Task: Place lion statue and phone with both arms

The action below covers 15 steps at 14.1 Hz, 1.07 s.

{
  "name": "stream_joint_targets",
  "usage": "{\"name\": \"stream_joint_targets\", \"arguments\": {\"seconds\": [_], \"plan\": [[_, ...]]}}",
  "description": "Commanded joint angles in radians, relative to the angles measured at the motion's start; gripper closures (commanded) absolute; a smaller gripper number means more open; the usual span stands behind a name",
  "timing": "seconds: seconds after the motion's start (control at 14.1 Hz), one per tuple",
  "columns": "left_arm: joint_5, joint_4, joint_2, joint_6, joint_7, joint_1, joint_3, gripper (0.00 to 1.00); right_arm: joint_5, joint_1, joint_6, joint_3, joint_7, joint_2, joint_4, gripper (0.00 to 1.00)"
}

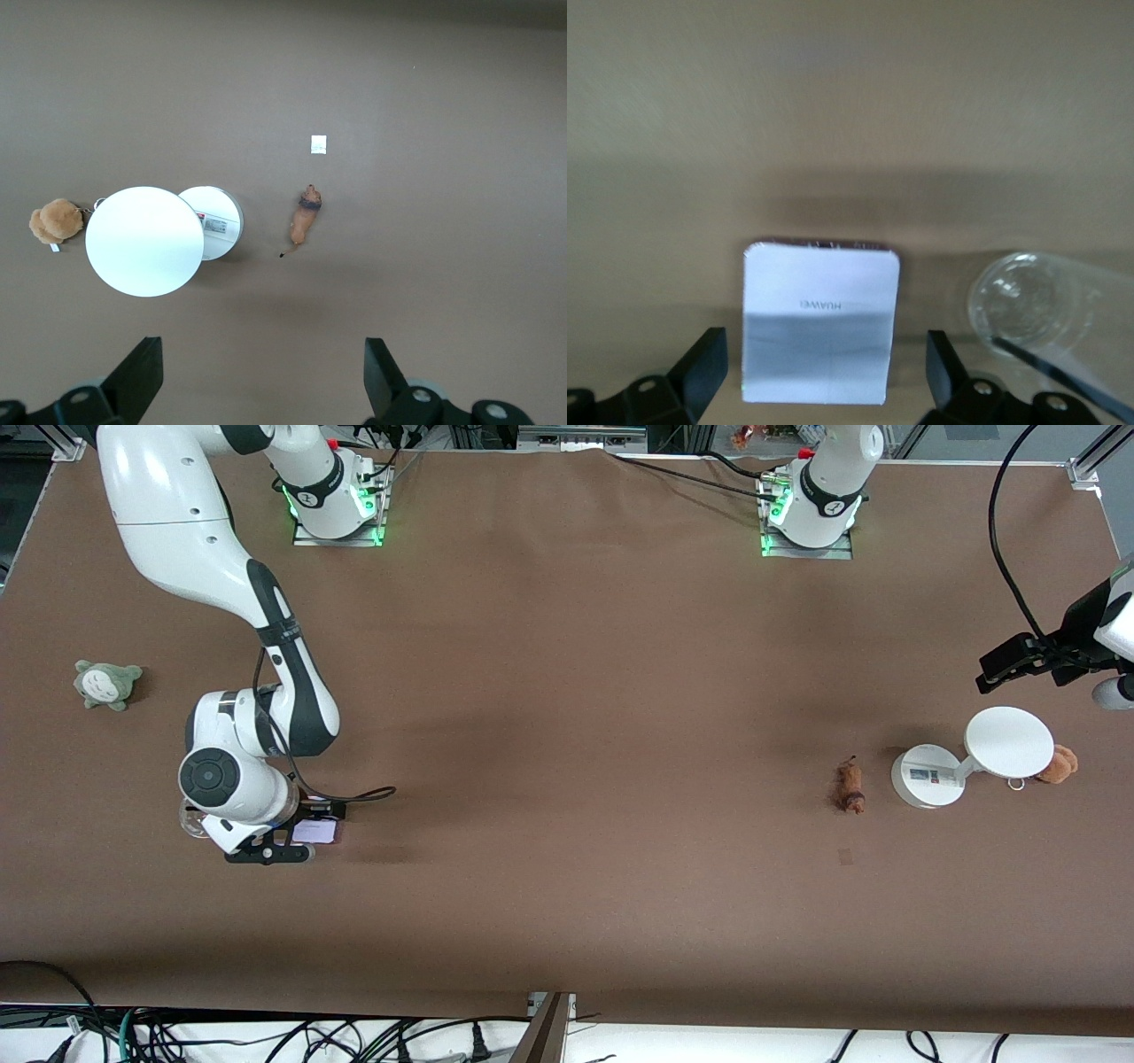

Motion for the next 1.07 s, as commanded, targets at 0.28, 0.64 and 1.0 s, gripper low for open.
{"name": "stream_joint_targets", "arguments": {"seconds": [0.28,0.64,1.0], "plan": [[-0.009,0.099,0.073,-0.007,0.0,0.007,0.002,0.0,0.009,-0.022,-0.357,0.003,-0.078,-0.134,0.195,0.0],[-0.009,0.099,0.076,-0.007,0.0,0.007,0.004,0.0,0.058,-0.099,-0.521,0.0,-0.224,-0.263,0.214,0.0],[-0.009,0.1,0.084,-0.007,0.0,0.007,0.004,0.0,0.051,-0.111,-0.661,0.013,-0.224,-0.496,0.098,0.0]]}}
